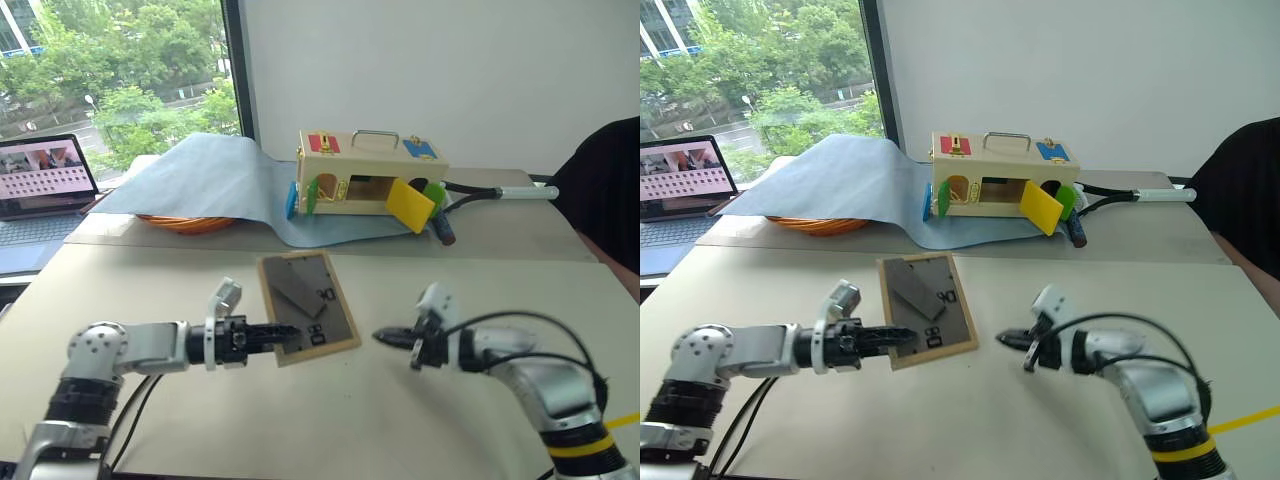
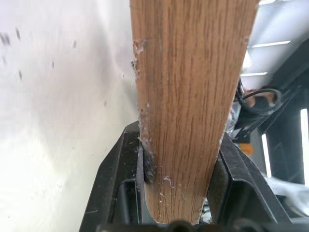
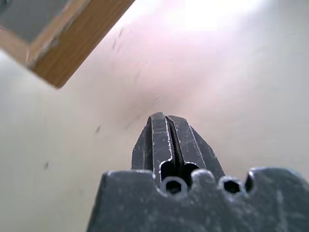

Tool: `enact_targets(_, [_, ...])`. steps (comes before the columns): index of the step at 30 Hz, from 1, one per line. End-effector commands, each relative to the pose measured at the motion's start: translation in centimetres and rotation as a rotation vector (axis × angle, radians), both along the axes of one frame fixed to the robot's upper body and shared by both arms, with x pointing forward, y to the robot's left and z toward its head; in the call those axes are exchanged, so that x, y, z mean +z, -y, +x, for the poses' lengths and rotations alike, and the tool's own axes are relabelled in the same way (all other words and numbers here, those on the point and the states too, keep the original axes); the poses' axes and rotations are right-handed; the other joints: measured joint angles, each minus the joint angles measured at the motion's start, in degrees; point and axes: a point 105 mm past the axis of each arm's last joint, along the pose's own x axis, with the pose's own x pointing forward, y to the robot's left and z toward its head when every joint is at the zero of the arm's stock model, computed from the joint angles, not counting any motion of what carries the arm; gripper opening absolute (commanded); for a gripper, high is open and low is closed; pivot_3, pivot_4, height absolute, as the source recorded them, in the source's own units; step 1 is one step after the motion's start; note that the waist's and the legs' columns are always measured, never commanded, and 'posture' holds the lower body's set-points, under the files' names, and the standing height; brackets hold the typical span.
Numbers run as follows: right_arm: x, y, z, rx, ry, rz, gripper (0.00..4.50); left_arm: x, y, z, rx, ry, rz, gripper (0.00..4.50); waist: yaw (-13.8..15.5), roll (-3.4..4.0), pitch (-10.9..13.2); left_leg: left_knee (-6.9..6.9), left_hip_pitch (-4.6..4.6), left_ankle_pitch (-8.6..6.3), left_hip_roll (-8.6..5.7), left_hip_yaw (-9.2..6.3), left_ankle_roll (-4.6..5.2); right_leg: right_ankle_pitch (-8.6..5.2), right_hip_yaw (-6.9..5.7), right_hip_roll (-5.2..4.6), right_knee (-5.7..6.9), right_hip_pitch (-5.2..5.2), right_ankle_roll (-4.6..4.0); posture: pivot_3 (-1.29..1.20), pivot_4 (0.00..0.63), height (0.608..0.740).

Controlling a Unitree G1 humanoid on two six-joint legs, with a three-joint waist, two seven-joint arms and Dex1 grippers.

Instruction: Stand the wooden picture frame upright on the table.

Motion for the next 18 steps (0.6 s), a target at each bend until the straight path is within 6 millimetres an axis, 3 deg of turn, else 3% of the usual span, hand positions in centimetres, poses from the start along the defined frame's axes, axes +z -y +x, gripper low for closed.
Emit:
enact_targets(1, [4.7,-0.6,-1.1,0.105,0.042,0.107,1.19,2.3,0.6,-0.7,-0.131,0.050,-0.062,1.14,0.05,0.02,0.05,-0.04,-0.03,0.00,0.00,0.00,0.00,0.00,-0.03,0.00,0.00,-0.04,-0.01,0.00,0.150,0.670])
enact_targets(4, [6.9,-2.2,-1.5,0.210,0.022,0.145,2.17,2.7,1.6,-0.4,-0.215,0.062,-0.032,1.14,0.09,0.04,0.11,-0.12,-0.08,0.00,0.00,-0.01,0.00,-0.01,-0.09,0.00,-0.01,-0.10,-0.05,0.00,0.150,0.670])
enact_targets(11, [7.0,-5.8,-2.8,0.375,-0.044,0.142,4.39,3.1,3.1,0.1,-0.314,0.085,-0.006,1.14,-0.10,0.06,0.14,-0.25,-0.24,0.04,0.00,-0.01,-0.03,-0.01,-0.09,0.00,-0.02,-0.37,-0.06,0.00,0.150,0.670])
enact_targets(15, [6.5,-6.5,-2.9,0.403,-0.049,0.107,4.39,3.0,3.4,0.1,-0.345,0.094,0.003,1.14,-0.12,0.08,0.15,-0.24,-0.63,0.09,0.01,-0.01,-0.10,0.02,-0.09,0.00,0.11,-0.81,-0.09,0.00,0.150,0.670])
enact_targets(18, [5.1,-7.2,-2.7,0.409,-0.063,0.046,4.39,3.1,4.0,-0.2,-0.380,0.105,0.002,1.14,-0.09,0.09,0.16,-0.23,-0.68,0.09,0.01,-0.01,-0.10,0.02,-0.10,-0.01,0.11,-0.84,-0.10,0.00,0.150,0.670])
